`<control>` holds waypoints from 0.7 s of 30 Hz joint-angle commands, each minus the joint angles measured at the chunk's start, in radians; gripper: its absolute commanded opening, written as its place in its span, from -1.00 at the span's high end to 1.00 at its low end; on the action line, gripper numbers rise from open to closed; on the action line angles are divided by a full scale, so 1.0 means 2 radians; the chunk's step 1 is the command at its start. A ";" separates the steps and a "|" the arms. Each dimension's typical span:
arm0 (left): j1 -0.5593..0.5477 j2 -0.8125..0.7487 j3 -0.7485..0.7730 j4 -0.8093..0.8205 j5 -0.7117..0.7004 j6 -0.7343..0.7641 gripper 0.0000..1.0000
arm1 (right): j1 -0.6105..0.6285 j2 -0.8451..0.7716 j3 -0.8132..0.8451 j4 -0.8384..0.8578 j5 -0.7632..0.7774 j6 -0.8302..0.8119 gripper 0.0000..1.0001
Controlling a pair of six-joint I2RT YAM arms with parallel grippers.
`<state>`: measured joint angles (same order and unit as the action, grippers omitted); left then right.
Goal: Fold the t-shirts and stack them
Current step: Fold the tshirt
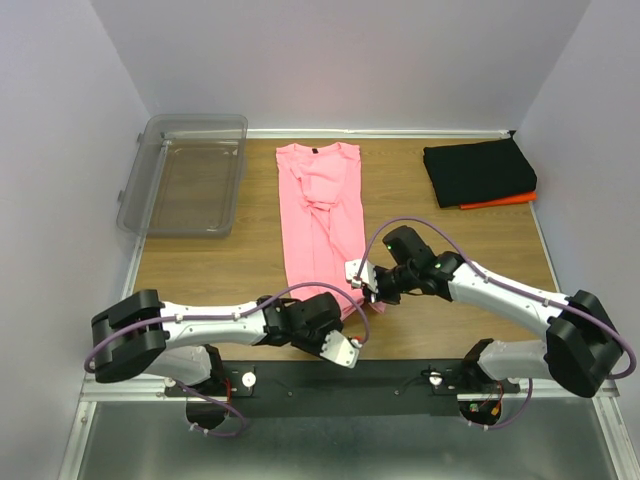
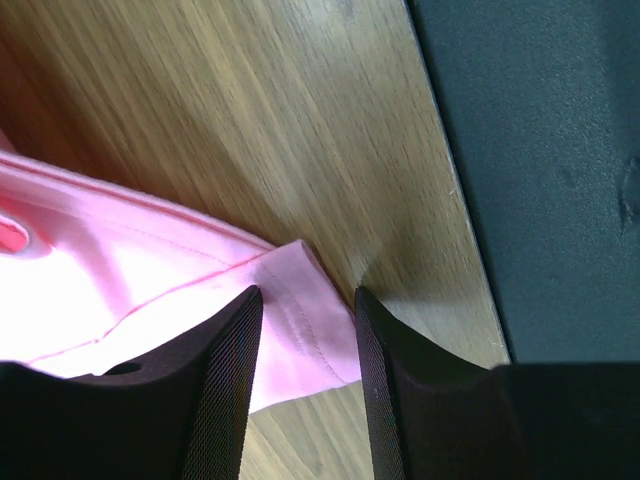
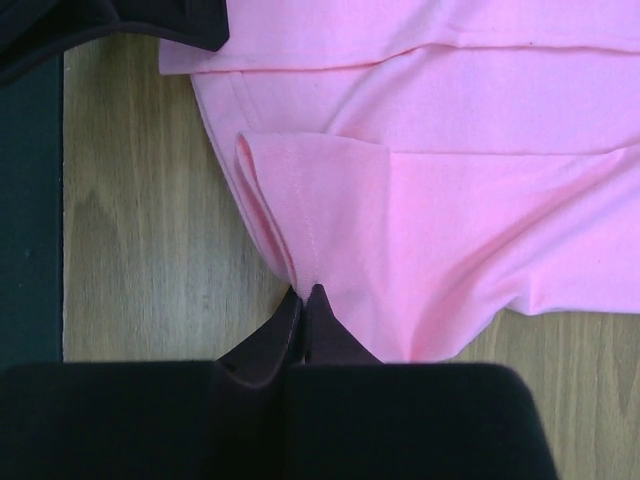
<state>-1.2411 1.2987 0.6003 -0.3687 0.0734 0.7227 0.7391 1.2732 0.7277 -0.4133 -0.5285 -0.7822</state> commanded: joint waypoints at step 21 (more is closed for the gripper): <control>-0.029 0.051 0.029 0.009 -0.078 -0.055 0.56 | -0.009 -0.015 0.004 -0.026 -0.042 0.003 0.99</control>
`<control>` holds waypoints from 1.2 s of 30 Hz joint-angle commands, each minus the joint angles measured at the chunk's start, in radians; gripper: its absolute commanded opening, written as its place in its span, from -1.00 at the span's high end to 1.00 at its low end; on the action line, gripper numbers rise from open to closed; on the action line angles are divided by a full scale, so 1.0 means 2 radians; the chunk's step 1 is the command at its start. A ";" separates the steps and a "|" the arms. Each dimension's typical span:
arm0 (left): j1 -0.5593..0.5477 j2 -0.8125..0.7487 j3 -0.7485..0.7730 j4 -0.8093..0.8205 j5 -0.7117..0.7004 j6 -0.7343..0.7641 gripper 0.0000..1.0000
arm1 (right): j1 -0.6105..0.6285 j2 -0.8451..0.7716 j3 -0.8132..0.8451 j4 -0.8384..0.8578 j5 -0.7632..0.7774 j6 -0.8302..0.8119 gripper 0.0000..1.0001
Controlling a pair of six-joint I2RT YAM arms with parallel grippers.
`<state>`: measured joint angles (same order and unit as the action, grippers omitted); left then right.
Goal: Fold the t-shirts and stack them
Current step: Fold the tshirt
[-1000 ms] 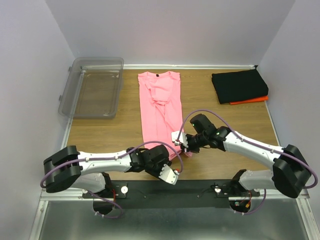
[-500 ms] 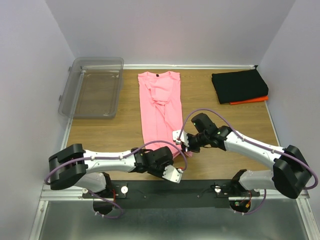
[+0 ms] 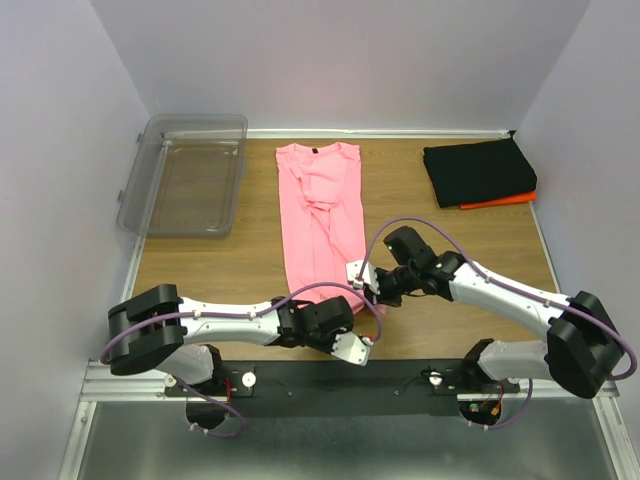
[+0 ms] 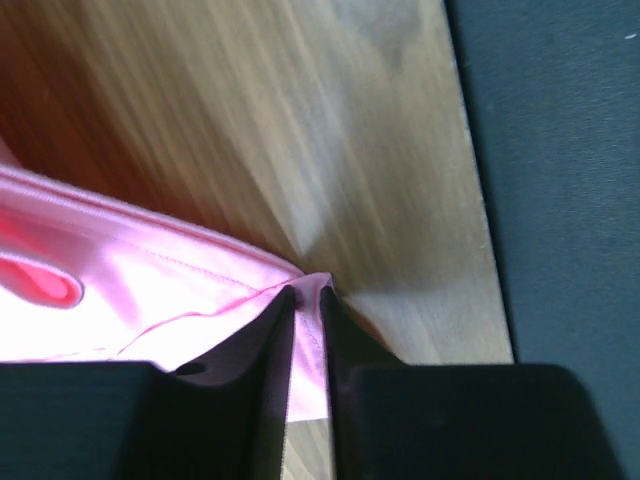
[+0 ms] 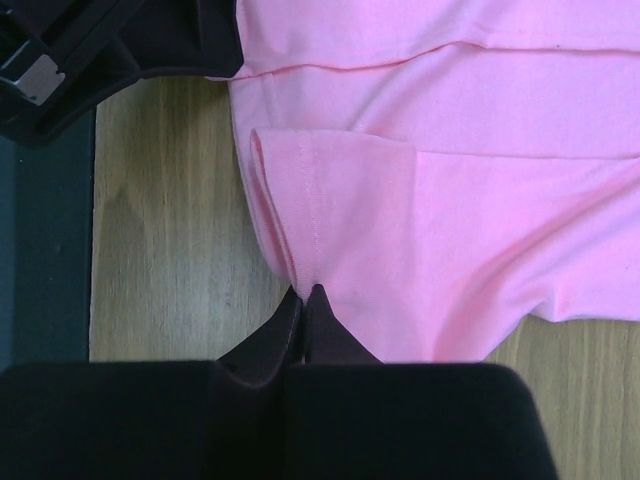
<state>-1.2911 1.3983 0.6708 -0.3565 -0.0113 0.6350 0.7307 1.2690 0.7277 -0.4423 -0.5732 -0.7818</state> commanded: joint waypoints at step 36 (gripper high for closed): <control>-0.003 -0.048 -0.008 -0.013 -0.019 -0.048 -0.40 | -0.039 -0.024 0.009 -0.035 -0.009 -0.017 0.99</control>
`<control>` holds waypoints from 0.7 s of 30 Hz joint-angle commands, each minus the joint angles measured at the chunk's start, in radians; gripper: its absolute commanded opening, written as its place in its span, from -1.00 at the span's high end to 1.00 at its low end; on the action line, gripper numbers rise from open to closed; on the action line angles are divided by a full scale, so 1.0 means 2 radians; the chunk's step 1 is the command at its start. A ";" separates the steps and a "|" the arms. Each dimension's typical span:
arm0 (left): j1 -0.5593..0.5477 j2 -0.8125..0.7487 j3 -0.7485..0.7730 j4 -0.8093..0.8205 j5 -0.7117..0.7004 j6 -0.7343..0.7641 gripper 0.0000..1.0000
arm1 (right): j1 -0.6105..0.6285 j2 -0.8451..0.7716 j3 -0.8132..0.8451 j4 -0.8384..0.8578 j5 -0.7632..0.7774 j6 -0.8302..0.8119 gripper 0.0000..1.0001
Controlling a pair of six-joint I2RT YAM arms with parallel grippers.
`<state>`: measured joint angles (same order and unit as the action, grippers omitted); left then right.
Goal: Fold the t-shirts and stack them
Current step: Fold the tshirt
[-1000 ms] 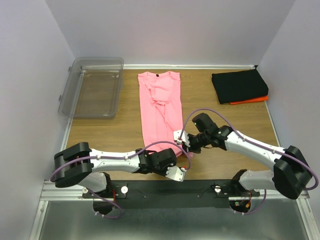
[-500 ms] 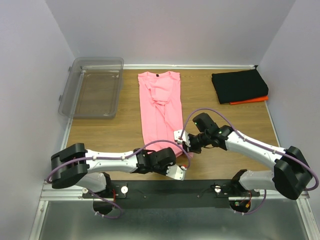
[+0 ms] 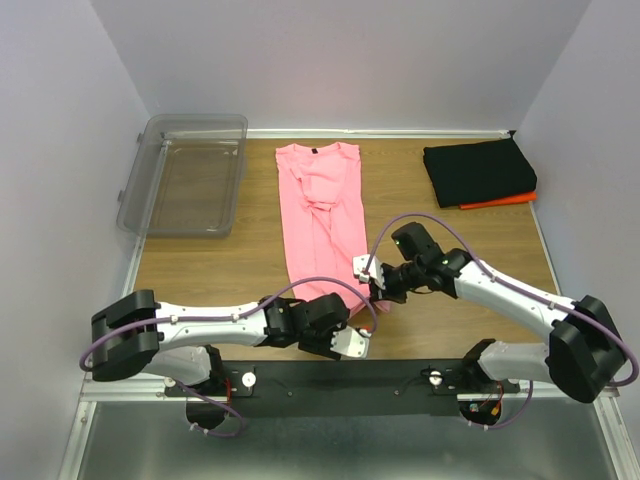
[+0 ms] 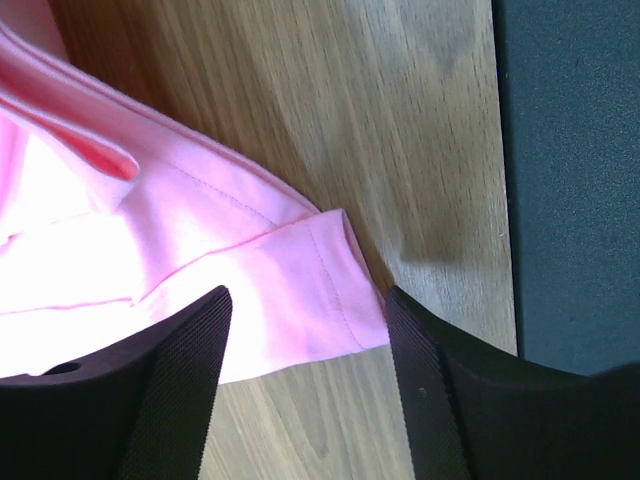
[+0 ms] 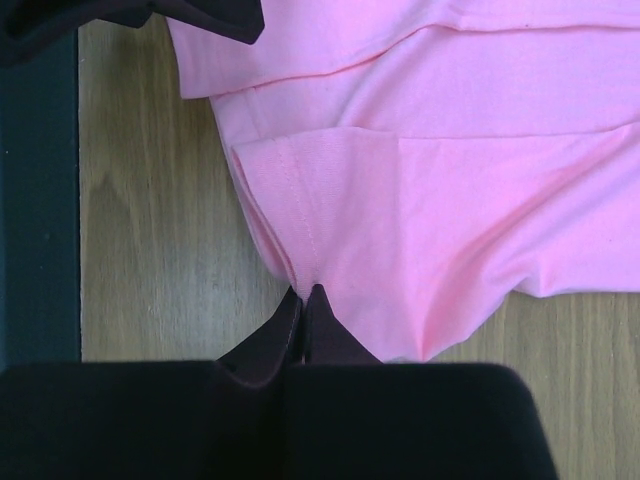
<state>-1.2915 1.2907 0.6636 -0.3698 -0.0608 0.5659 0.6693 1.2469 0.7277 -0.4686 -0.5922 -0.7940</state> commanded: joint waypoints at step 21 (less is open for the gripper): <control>-0.005 0.118 0.036 -0.005 0.017 -0.042 0.89 | -0.041 -0.039 0.015 -0.039 -0.029 -0.015 0.99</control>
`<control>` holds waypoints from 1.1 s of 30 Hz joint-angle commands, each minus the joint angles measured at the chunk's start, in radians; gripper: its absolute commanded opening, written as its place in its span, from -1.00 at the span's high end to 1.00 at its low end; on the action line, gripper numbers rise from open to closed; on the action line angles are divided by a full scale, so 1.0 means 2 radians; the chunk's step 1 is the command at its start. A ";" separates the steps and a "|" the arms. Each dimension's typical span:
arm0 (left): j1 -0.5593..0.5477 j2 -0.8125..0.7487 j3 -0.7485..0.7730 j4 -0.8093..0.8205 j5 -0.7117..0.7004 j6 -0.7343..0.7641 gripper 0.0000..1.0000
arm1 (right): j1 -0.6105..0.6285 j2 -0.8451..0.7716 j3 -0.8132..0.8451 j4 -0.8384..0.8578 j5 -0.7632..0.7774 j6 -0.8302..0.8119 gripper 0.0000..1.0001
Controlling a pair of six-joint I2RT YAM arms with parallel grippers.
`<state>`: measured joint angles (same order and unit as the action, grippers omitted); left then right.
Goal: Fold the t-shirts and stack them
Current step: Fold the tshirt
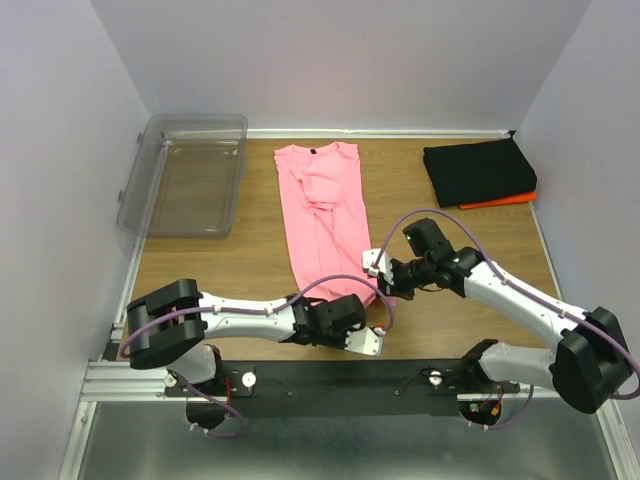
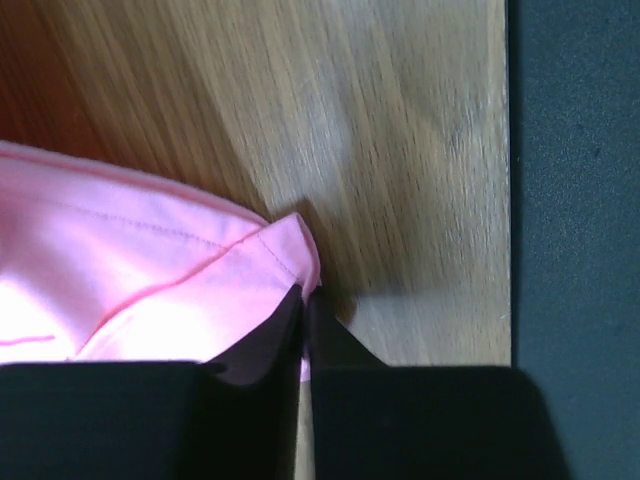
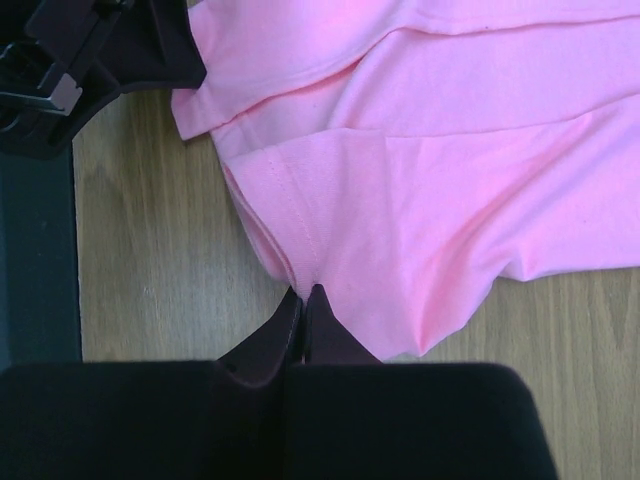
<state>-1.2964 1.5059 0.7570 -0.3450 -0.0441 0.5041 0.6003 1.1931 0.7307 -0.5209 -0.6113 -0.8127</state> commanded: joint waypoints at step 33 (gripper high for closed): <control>0.380 -0.041 0.092 0.130 0.132 0.140 1.00 | -0.050 0.275 0.300 -0.002 0.095 0.074 0.99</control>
<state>-0.6342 1.3506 0.8261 -0.1856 0.1692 0.7181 0.5335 1.6611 1.2156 -0.5304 -0.4866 -0.6952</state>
